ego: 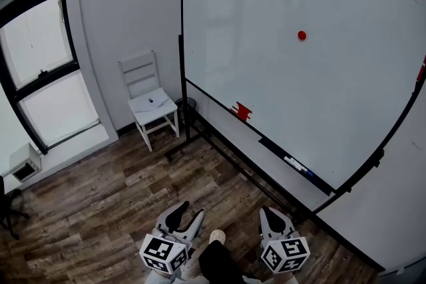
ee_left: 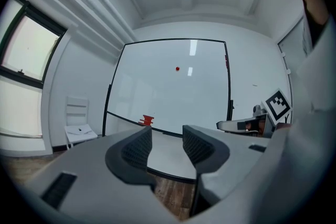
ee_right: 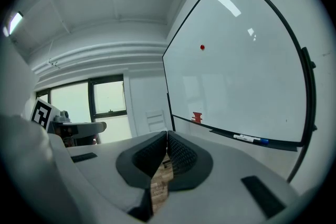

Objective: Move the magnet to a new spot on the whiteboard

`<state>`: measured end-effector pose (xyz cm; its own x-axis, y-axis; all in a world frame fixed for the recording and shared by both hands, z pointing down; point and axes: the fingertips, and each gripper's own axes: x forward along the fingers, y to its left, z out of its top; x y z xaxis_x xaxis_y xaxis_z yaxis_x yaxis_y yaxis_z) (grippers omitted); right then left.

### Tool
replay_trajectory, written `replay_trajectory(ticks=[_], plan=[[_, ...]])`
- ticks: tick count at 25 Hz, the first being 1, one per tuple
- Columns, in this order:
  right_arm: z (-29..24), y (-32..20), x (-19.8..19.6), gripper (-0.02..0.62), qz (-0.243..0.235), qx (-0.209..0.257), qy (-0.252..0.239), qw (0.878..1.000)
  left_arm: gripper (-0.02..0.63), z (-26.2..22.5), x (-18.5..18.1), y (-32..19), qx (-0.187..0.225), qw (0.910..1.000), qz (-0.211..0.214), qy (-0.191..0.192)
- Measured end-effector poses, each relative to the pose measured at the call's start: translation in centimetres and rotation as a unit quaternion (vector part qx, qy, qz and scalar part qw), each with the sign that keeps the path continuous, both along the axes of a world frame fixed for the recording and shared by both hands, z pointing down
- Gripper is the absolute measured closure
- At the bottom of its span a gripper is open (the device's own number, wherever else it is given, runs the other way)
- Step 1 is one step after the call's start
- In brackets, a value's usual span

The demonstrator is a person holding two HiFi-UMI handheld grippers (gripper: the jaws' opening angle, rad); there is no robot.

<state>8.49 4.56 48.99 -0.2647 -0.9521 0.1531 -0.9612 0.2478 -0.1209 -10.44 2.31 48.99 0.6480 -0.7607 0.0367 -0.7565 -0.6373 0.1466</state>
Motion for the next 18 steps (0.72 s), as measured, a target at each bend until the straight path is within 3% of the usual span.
replay_trajectory(ticks=[18], plan=[[-1.3, -19.6, 6.0, 0.568, 0.026, 0.004, 0.012, 1.000, 0.416, -1.5, 5.3, -20.9, 0.012, 0.9998, 0.018, 0.004]])
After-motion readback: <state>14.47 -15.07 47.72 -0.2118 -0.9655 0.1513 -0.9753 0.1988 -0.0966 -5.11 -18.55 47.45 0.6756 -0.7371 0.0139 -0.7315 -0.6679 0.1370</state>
